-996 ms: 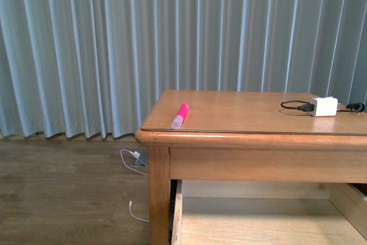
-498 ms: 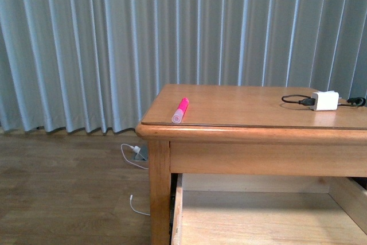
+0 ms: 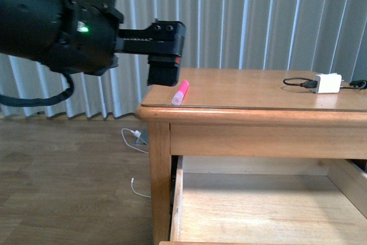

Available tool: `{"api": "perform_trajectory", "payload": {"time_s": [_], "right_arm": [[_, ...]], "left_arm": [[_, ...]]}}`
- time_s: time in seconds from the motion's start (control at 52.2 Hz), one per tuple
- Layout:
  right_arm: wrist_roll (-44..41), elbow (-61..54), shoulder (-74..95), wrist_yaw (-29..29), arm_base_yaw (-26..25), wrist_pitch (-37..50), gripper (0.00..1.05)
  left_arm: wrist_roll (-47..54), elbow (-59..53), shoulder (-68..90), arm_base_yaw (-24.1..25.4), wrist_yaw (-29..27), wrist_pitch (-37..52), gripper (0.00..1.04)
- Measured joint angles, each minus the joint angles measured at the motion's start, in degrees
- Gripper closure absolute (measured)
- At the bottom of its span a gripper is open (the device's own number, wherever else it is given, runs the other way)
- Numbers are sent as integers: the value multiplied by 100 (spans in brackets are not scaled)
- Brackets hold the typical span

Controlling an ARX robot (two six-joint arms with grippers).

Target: Place pink marker in drawer with both arms

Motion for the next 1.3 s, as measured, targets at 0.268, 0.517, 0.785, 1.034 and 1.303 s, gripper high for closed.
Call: {"api": "perform_trajectory", "payload": {"time_s": [0.268,0.517,0.785,1.034,1.303], "right_arm": [[0,0,0,0,0,0,8],[0,0,0,0,0,0,8],[0,0,0,0,0,-2,8],[0,0,0,0,0,0,8],[0,0,0,0,0,0,8]], "left_arm": [[9,1410,1338,-46,-83,-385,6],[-358,2455,2227,-155,-72,-785,6],[-310,3069,2750,-313,-142,-1226,6],[-251,3112,2758,-289,-236,-1360,6],[-83,3250,2809,-289,-328,-1615,39]]}}
